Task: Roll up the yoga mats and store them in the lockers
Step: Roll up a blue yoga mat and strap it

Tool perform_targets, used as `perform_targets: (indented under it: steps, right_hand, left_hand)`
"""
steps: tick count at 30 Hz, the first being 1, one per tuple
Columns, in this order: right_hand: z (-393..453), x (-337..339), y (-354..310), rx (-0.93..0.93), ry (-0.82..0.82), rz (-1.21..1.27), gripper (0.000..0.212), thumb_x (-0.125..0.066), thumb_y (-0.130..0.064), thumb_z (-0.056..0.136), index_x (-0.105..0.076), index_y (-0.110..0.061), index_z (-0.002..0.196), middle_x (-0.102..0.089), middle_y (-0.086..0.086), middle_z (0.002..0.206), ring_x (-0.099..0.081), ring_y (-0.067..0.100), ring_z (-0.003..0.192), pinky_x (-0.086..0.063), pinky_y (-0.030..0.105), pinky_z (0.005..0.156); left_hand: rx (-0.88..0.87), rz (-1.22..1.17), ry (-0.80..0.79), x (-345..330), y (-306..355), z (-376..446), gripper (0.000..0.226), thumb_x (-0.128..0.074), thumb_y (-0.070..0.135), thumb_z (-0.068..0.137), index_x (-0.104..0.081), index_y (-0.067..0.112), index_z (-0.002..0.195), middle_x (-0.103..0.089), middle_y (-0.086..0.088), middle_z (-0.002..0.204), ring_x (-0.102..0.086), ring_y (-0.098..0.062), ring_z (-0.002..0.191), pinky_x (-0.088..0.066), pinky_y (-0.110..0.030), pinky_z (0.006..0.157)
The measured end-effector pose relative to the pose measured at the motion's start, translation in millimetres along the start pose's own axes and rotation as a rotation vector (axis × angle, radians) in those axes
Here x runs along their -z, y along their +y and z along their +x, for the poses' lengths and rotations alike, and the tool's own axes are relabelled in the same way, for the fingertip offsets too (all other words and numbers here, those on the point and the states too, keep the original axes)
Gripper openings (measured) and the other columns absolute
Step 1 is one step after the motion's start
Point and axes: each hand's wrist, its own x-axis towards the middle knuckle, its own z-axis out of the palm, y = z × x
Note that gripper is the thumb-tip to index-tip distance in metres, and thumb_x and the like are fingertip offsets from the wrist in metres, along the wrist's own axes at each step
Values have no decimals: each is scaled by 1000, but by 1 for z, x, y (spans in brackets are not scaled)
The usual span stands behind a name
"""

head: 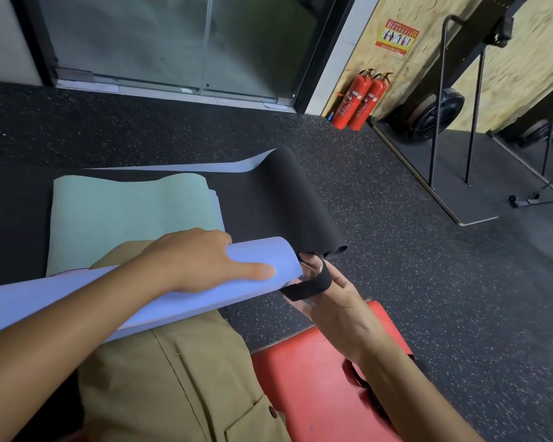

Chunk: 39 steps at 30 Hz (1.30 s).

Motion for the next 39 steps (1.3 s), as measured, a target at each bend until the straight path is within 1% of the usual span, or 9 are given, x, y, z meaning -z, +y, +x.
perform_targets:
  steps: [3,10,15,20,23,26,30,33,39]
  right_hand:
    - [3,2,2,42,26,-89,73,-97,-27,64,-65,-3,126,-66,16,126,-61,26,113,-41,48,112]
    - [6,5,-3,104,-17,-279,64,-88,-20,73,-64,2,128,-63,25,133,-59,28,115,-42,48,106]
    - [8,6,-3,57,-4,-261,55,-70,-2,83,-58,-4,136,-66,12,132,-63,25,111,-45,47,110]
    - [10,4,0,31,-54,-231,58,-68,-5,86,-47,-5,140,-51,20,146,-57,30,117,-43,55,112]
    - [15,1,0,-10,-117,-228,69,-74,-9,85,-41,-9,145,-46,21,150,-55,32,122,-44,58,111]
    - [21,-5,-1,-72,-193,-229,87,-80,-15,73,-35,-16,147,-54,17,132,-55,29,112,-51,51,102]
    - [30,-18,-9,-141,-244,-324,85,-80,-19,67,-41,-23,143,-57,2,117,-61,19,95,-56,33,81]
    - [38,-27,-15,-150,-294,-381,81,-81,-21,68,-45,-24,141,-56,2,119,-56,22,99,-56,35,80]
    - [48,-35,-26,-184,-415,-409,58,-69,-5,86,-47,-23,136,-53,0,116,-54,25,100,-56,41,82]
  left_hand:
    - [-8,12,5,-2,0,1,97,-41,102,62,-54,31,128,-59,8,124,-57,-21,107,-44,-35,82]
    - [-22,55,5,-5,2,3,89,-40,103,62,-52,32,114,-60,6,118,-57,-23,104,-46,-37,84]
    - [-17,59,21,-4,4,0,99,-42,101,64,-54,28,130,-60,6,124,-57,-23,106,-46,-37,85]
    - [-26,63,14,-5,1,3,99,-45,101,64,-55,27,130,-60,5,122,-58,-23,105,-48,-38,87]
    - [-51,75,2,-4,2,4,89,-47,99,65,-57,27,117,-61,8,109,-59,-19,98,-48,-35,83]
    - [-96,80,-39,-5,1,5,82,-47,100,63,-56,30,104,-60,11,100,-59,-13,90,-48,-34,78]
    - [-145,68,-82,-5,-2,9,83,-51,102,56,-55,28,93,-64,8,94,-59,-13,82,-46,-34,73]
    - [-159,24,-93,-1,-6,10,94,-46,104,39,-55,27,92,-64,6,92,-58,-15,77,-41,-34,69]
    - [-186,-163,-133,11,-20,7,103,-39,104,44,-61,17,94,-56,4,82,-47,-17,70,-38,-33,69]
